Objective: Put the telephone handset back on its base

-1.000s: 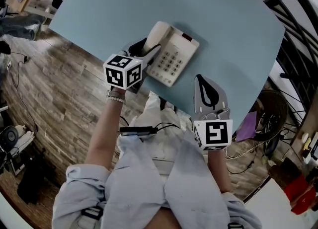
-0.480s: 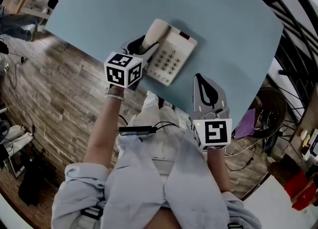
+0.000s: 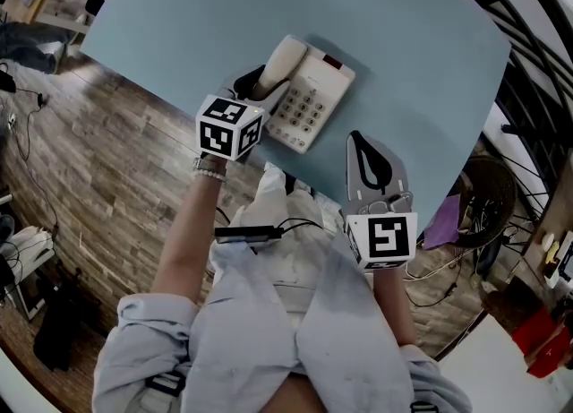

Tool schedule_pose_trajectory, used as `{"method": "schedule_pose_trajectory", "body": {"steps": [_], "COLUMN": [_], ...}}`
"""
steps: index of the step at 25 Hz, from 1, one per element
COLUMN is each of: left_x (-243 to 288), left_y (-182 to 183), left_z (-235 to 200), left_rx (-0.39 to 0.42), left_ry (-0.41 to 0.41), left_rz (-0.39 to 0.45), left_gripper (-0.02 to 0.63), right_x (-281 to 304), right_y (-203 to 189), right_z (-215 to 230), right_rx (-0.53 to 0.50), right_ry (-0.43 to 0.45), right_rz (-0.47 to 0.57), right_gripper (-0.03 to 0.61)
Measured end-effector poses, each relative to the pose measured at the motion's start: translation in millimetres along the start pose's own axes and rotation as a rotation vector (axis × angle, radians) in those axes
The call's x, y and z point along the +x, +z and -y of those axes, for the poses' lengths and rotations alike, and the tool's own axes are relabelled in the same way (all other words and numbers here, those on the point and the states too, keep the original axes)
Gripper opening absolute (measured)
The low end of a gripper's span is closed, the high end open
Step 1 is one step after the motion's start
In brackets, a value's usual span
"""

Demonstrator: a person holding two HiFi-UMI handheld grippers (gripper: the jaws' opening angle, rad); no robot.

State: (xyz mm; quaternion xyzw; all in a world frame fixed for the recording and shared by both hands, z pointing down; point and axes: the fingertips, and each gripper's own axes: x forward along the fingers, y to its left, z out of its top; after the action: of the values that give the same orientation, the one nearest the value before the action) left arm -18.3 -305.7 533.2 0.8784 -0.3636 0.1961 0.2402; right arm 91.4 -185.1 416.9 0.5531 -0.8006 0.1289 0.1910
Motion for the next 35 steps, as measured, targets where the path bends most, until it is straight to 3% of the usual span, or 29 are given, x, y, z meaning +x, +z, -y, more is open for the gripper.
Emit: {"method": "schedule_pose_trajectory", "body": {"steps": [7,19,28,35], "left_x": [4.1,-0.1,-34.2,-74.3], "left_y": [-4.4,2.6,30.3,55.3], "left_z": [2.8,4.7,-1.0,16.0], "left_rx": [0.041,0.035,0.017,0.08], "left_ry": [0.005,-0.012,0.036,0.032], "left_rz": [-0.01,-0.005,0.097,0.183], "left_gripper": [0.213,0.213,0.213,0.193], "right_x": [-1.2,-6.5,-10.8,-18.0], "right_y": [-0.9,4.3,11.7,28.2], "right_z": [-2.6,-2.3,-5.7,-11.2], "right_rx": [-0.005,-0.024,-0.032,-0.053], "right_ry": [-0.001,-0.003,-0.004,-0.006], "right_rz": [0.0,-0.004,0.033,0.077], "right_gripper": [0.006,0.007,0.006,0.006]}}
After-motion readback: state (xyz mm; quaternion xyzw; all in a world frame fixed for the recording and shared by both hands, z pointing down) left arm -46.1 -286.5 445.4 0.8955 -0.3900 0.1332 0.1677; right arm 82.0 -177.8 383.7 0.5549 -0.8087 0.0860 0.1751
